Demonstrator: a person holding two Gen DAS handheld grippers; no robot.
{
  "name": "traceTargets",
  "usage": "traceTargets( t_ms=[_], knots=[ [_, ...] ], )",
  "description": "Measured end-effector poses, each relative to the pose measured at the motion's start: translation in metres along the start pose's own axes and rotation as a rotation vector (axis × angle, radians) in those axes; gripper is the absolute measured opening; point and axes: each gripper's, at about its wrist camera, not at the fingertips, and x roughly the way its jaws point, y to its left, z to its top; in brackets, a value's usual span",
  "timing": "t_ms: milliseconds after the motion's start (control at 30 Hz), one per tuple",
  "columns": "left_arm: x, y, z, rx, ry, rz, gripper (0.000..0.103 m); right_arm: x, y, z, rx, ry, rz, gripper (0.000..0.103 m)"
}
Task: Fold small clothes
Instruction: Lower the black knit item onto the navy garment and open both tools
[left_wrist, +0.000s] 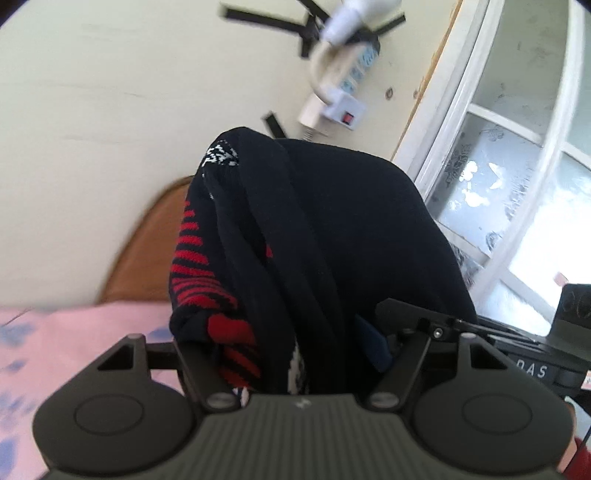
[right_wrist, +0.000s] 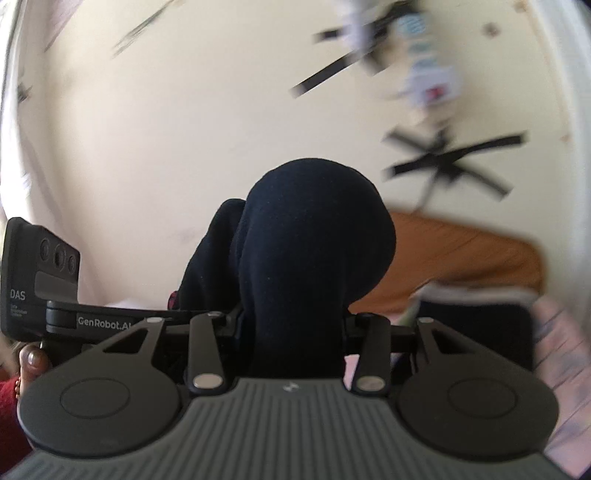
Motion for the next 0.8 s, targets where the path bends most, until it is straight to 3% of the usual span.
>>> traceTargets(
  t_ms=[133, 233, 300, 367, 467, 633, 800],
  knots=[
    [0.101, 0.003, 0.013, -0.036, 0.083, 0.053, 0.073, 0.035, -0.081, 0.01, 0.063, 0.033, -0.103, 0.047],
    [0.169, 0.02, 0.001, -0.044, 0.194, 0.185, 0.074, 0.081, -0.143, -0.013, 0.161, 0.136, -0.198, 0.048],
    [0.188, 0.032, -0.01, -0.069, 0.214, 0.2, 0.084, 0.102, -0.169, -0.033, 0.21, 0.183, -0.247, 0.056],
    [0.188, 0.039, -0.012, -0.098, 0.211, 0.182, 0.09, 0.101, -0.178, -0.045, 0.255, 0.148, -0.214, 0.06],
    [0.173, 0.038, -0.013, -0.057, 0.202, 0.192, 0.09, 0.098, -0.167, -0.045, 0.187, 0.138, -0.233, 0.065],
    [0.111, 0.023, -0.019, 0.013, 0.125, 0.202, 0.089, 0.049, -0.124, -0.037, 0.041, 0.0, -0.331, 0.088],
    [0.048, -0.001, -0.051, 0.083, 0.099, 0.244, 0.092, -0.002, -0.092, -0.057, 0.105, 0.006, -0.296, 0.09]
  ],
)
